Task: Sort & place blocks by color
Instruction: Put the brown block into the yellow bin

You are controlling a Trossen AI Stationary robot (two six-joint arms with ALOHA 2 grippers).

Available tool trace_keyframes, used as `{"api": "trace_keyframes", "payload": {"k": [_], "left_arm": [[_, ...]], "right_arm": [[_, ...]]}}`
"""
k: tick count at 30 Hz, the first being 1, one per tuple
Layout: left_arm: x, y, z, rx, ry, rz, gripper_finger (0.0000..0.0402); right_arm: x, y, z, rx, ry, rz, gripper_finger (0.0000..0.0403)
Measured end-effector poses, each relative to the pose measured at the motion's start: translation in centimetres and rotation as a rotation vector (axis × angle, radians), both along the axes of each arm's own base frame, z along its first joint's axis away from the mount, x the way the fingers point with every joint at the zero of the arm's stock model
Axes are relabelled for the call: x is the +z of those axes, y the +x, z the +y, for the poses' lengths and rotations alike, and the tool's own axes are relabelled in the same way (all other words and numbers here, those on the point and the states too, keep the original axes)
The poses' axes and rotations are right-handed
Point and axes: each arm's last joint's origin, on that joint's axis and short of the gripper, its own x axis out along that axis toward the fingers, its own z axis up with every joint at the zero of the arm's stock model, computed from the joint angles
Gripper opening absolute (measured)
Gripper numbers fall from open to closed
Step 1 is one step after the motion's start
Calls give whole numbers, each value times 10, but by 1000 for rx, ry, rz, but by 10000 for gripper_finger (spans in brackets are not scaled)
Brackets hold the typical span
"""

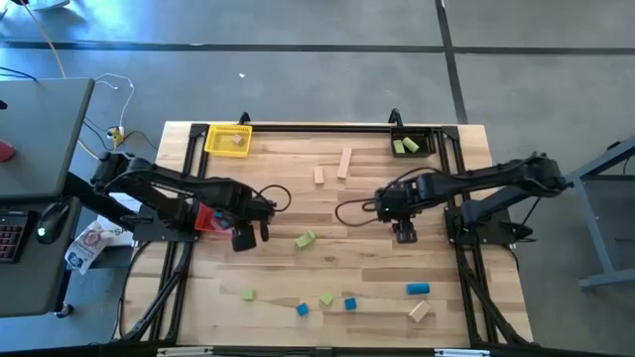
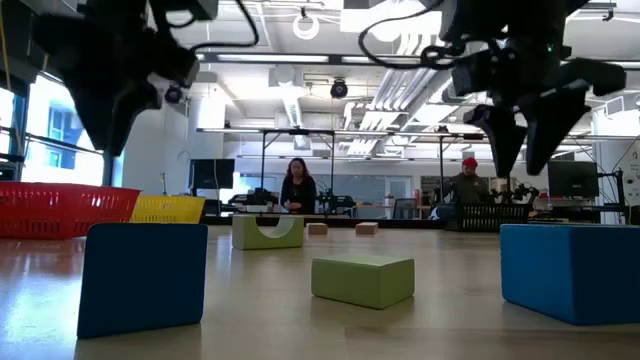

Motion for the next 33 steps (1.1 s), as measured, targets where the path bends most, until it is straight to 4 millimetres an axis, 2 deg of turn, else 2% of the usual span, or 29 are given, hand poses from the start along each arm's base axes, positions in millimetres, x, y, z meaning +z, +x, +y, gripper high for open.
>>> {"api": "trace_keyframes", "payload": {"k": [4, 17, 23, 28, 33], "left_arm": [[9, 5, -8, -34, -1, -37, 175], [10, 4, -15, -64, 2, -38, 174], [10, 4, -15, -63, 2, -38, 173], [10, 4, -15, -63, 2, -38, 173], [10, 4, -15, -70, 2, -38, 173]], "right_arm": [[-14, 5, 1, 126, 13, 81, 222], [-42, 10, 19, 426, -146, 262, 222], [-62, 15, 25, 461, -238, 359, 222], [-75, 18, 26, 421, -264, 403, 221], [-81, 18, 27, 370, -255, 427, 184]]}}
